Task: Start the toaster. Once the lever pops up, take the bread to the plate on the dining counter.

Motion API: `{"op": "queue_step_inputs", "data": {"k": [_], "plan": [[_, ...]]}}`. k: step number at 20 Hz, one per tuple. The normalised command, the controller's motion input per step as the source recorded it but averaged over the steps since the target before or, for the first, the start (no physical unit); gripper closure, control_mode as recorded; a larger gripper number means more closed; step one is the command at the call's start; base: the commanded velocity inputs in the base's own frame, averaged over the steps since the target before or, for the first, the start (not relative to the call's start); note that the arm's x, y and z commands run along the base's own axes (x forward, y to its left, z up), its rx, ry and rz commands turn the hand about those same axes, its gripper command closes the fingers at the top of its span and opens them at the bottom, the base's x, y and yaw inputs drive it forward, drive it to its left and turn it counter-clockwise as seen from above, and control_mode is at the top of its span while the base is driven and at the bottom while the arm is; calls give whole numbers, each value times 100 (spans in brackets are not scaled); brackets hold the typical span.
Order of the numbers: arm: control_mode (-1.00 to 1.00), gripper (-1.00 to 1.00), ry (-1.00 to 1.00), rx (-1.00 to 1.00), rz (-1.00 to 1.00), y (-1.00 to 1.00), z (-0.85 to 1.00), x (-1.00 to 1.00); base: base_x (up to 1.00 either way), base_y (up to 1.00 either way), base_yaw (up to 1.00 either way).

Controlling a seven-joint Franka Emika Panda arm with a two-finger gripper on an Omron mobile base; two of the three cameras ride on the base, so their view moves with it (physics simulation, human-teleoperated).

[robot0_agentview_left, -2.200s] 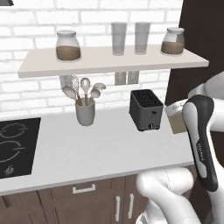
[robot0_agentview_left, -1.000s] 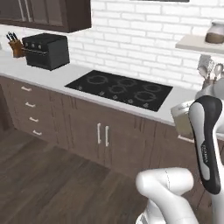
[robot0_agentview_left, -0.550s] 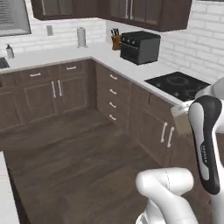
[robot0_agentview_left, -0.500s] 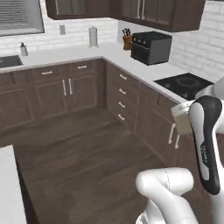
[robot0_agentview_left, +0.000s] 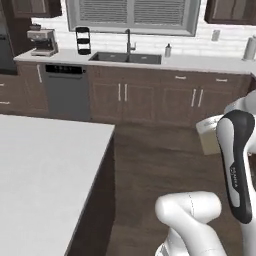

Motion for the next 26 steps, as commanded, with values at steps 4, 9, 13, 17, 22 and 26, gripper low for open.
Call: {"op": "queue_step_inputs", "data": {"k": [4,9,13,17,22,26], "plan": [[100,100,0,0,0,0,0,0,-2,-11,99],[100,100,0,0,0,0,0,0,-13,-20,97],[100,100,0,0,0,0,0,0,-22,-16,94],[100,100,0,0,0,0,0,0,-14,10,85],[100,100,0,0,0,0,0,0,-33,52,71],[100,100,0,0,0,0,0,0,-68,100,37]]}}
